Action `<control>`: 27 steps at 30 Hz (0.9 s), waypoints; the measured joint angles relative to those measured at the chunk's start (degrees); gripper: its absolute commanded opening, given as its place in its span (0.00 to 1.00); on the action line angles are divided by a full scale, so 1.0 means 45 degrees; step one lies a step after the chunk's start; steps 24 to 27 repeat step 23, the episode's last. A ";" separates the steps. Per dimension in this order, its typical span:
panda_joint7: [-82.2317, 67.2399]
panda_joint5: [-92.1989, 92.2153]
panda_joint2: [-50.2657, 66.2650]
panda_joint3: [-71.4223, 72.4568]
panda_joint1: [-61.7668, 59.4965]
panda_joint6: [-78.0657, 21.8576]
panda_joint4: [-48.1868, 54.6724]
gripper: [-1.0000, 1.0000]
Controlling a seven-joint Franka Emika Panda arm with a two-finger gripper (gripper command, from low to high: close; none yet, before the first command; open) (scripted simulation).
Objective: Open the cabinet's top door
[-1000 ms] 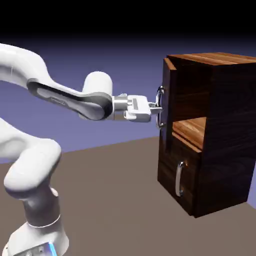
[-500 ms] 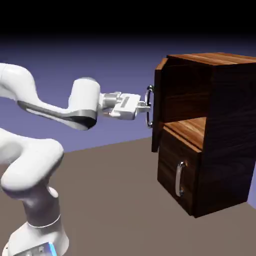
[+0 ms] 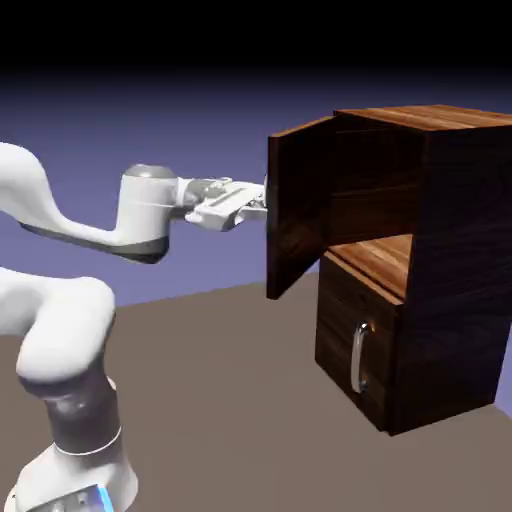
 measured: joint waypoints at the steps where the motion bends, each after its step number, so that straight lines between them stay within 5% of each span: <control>1: -0.0107 0.0386 0.0105 0.0306 -0.0024 -0.0554 0.0249 0.00; 22: -0.1671 0.5807 0.0698 0.6955 -0.6532 -1.1126 0.9032 0.00; 23: -0.1732 0.5907 0.0635 0.7094 -0.6793 -1.1390 0.9335 1.00; 27: -0.1732 0.5907 0.0635 0.7094 -0.6793 -1.1390 0.9335 1.00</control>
